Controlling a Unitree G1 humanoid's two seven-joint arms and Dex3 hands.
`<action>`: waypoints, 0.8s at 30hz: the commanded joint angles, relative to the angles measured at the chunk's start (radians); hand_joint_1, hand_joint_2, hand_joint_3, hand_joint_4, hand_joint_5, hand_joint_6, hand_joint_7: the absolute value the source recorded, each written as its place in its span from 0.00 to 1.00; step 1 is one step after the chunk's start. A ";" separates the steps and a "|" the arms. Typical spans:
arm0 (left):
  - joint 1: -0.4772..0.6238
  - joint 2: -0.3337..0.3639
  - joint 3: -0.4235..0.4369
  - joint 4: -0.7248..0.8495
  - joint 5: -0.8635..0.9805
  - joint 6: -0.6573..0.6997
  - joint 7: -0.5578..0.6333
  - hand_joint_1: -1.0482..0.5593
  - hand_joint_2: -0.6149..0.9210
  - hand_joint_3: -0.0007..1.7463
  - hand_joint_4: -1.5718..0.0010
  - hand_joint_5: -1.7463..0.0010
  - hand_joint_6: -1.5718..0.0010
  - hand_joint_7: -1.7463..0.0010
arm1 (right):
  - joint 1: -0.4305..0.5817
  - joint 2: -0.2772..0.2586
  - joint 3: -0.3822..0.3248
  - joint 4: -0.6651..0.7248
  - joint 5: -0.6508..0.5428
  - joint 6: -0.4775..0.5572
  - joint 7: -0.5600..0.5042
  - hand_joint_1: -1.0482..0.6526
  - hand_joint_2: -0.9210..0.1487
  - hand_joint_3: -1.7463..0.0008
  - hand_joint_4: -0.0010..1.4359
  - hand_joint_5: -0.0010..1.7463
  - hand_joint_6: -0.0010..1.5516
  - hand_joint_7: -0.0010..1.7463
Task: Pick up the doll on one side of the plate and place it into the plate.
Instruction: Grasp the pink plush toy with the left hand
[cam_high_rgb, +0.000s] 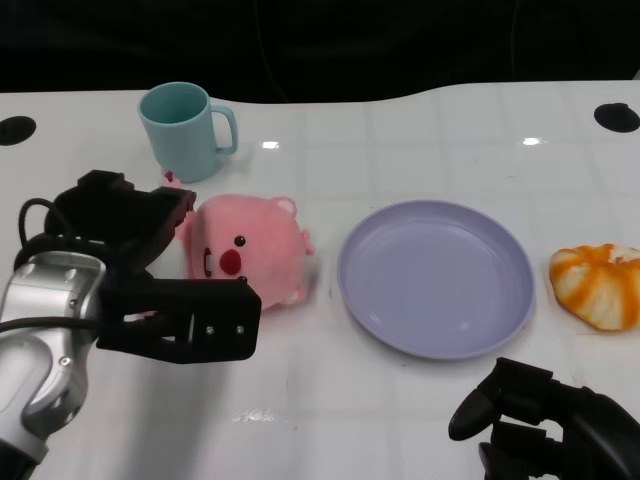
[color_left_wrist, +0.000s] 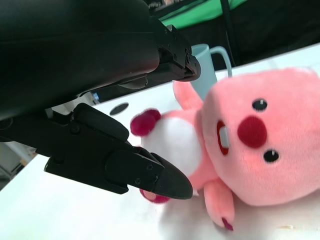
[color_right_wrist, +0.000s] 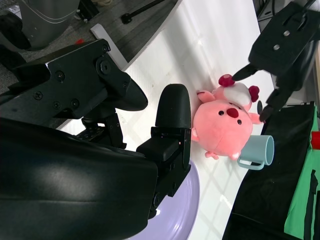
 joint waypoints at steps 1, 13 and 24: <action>-0.039 -0.010 -0.012 0.078 -0.006 -0.010 0.038 0.21 0.99 0.00 0.97 0.81 0.85 1.00 | 0.007 -0.005 -0.006 -0.020 0.002 0.006 -0.002 0.59 0.25 0.38 0.45 1.00 0.32 0.82; -0.200 -0.097 -0.096 0.542 -0.028 -0.114 0.248 0.22 0.99 0.00 0.90 0.86 0.83 0.99 | 0.013 -0.006 -0.009 -0.019 0.007 -0.006 0.006 0.60 0.25 0.37 0.46 1.00 0.32 0.82; -0.318 -0.184 -0.142 0.888 -0.099 -0.167 0.353 0.30 0.99 0.00 0.82 0.89 0.75 0.98 | 0.025 -0.010 -0.005 -0.027 -0.001 -0.007 0.007 0.59 0.26 0.37 0.46 1.00 0.32 0.82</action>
